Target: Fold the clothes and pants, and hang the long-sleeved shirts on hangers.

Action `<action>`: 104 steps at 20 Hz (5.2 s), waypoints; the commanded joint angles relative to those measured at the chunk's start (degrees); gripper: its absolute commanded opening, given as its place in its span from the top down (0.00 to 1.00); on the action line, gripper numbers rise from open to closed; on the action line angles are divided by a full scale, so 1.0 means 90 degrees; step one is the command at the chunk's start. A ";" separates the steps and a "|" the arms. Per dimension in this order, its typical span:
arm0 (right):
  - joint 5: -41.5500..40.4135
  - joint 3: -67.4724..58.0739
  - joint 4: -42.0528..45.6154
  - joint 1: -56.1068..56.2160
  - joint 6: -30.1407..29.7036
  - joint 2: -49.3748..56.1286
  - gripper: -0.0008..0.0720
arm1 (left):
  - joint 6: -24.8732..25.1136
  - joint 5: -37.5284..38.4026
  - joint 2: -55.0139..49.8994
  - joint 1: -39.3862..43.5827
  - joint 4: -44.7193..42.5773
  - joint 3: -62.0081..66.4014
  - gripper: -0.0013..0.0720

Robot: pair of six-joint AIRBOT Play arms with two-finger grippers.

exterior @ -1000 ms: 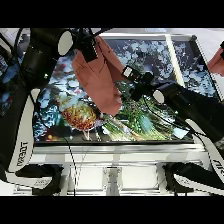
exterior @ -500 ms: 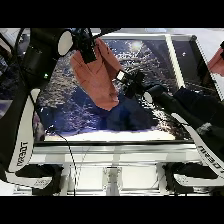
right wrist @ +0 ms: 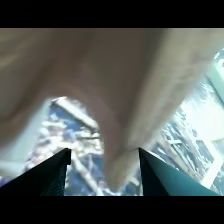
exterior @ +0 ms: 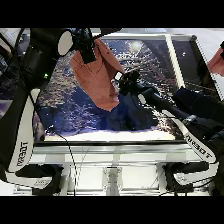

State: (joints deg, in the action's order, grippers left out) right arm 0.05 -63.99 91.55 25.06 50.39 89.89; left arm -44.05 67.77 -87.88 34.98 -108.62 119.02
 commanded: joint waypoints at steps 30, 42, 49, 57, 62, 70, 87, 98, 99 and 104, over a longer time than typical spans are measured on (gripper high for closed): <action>0.4017 -0.2193 -0.1037 -0.1217 0.0012 -0.0809 0.97 | -0.1190 0.0279 0.0231 -0.0391 -0.0597 0.0000 0.94; 0.7295 -0.2193 -0.3385 -0.1392 0.0068 -0.5117 0.98 | -0.4816 0.2448 0.2050 0.0758 0.0775 -0.0002 0.94; 0.8082 -0.2193 -0.3364 -0.1392 0.0685 -0.5440 0.98 | -0.5824 0.2766 0.2074 0.0702 0.1078 -0.0148 0.94; 0.8687 -0.2191 -0.3354 -0.1392 0.0775 -0.5294 0.98 | -0.4947 0.2788 0.1581 0.0702 0.1078 -0.1086 0.43; 0.8845 -0.2186 -0.3315 -0.1392 0.0775 -0.5034 0.98 | -0.3177 0.2936 0.1171 0.0699 0.1574 -0.1098 0.43; 0.8697 -0.2186 -0.3313 -0.1392 0.0731 -0.4413 0.98 | -0.2441 0.3500 0.0233 0.0699 0.4146 -0.1173 0.38; 0.6700 -0.2193 -0.2805 -0.0330 0.0984 -0.2931 0.98 | -0.2392 0.2465 0.0374 0.0469 0.3356 -0.1168 0.20; 0.5812 -0.2193 -0.2642 -0.0318 0.1710 -0.2623 0.98 | -0.3109 0.1882 0.0386 0.1190 0.1919 -0.1171 0.04; 0.5773 -0.2193 -0.2640 -0.0318 0.1756 -0.2577 0.98 | -0.3109 0.1846 0.0386 0.1311 0.1843 -0.1171 0.04; 0.5690 -0.2246 -0.2667 -0.0189 0.1783 -0.2579 0.98 | -0.3623 0.1285 0.0180 0.1503 0.1348 -0.1171 0.04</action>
State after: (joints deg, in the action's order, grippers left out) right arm 52.21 -83.81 67.53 22.76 65.82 66.54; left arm -73.43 81.73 -85.12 47.48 -92.09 108.47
